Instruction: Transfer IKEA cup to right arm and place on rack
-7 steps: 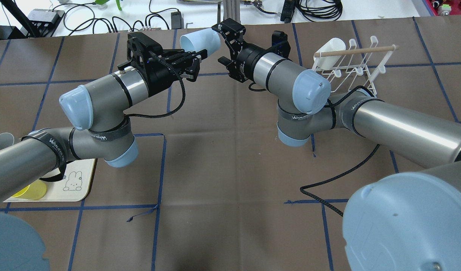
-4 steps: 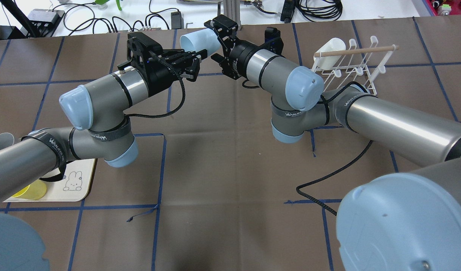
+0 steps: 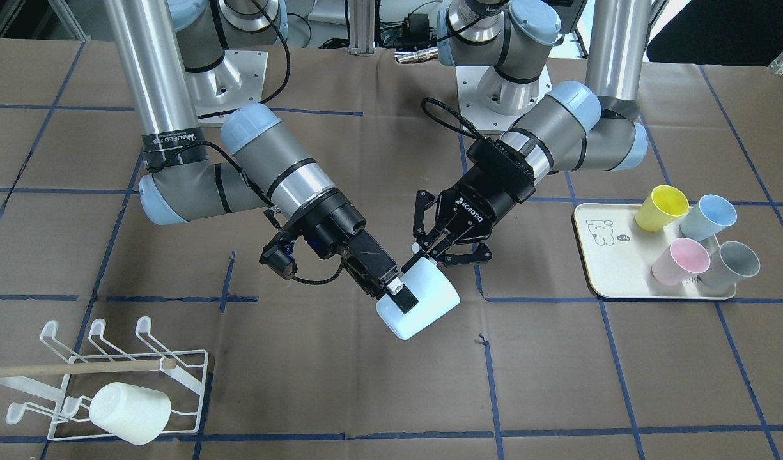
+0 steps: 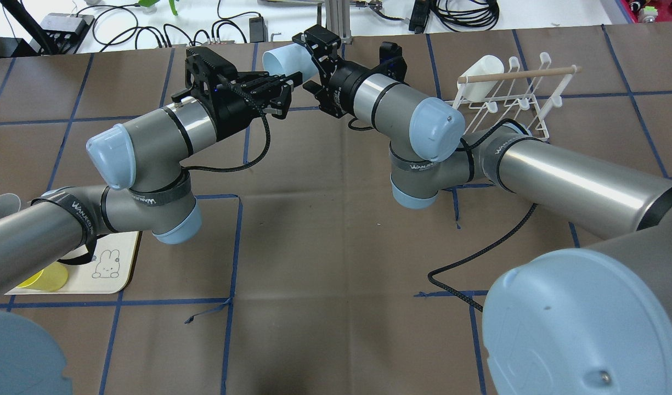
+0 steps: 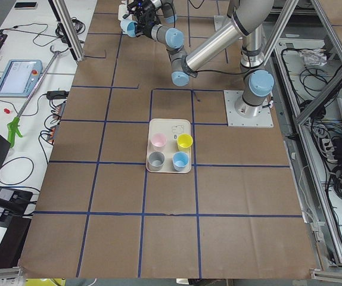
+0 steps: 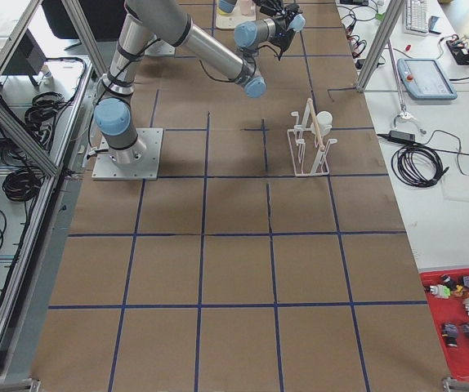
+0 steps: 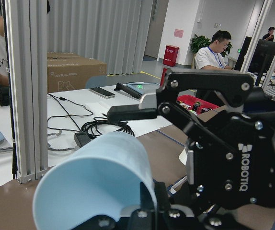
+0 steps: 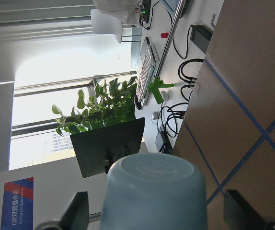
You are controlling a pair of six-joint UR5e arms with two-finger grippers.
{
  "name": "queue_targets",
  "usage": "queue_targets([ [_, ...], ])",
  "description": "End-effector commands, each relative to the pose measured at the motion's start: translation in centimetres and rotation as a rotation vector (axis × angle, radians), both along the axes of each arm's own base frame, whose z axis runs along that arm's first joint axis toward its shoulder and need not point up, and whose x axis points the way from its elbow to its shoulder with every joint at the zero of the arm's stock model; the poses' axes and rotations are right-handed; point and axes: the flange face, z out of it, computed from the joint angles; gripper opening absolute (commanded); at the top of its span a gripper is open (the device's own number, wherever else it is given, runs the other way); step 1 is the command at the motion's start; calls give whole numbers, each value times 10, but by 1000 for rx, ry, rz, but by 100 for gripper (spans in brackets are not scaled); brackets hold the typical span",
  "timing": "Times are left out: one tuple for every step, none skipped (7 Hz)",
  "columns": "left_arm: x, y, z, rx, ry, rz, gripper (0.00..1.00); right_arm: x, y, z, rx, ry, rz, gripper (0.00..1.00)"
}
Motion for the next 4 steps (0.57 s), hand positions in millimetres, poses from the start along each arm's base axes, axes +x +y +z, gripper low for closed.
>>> queue_targets([
  [0,0,-1,4,0,1,1,5,-1,-2,-1,4,-4,99],
  [0,2,-1,4,0,1,1,6,-2,-1,-5,3,-3,99],
  [0,5,-2,8,-1,2,1,7,-2,-1,-2,4,-1,99],
  [0,5,-2,8,-1,2,1,7,-2,-1,0,6,-3,99],
])
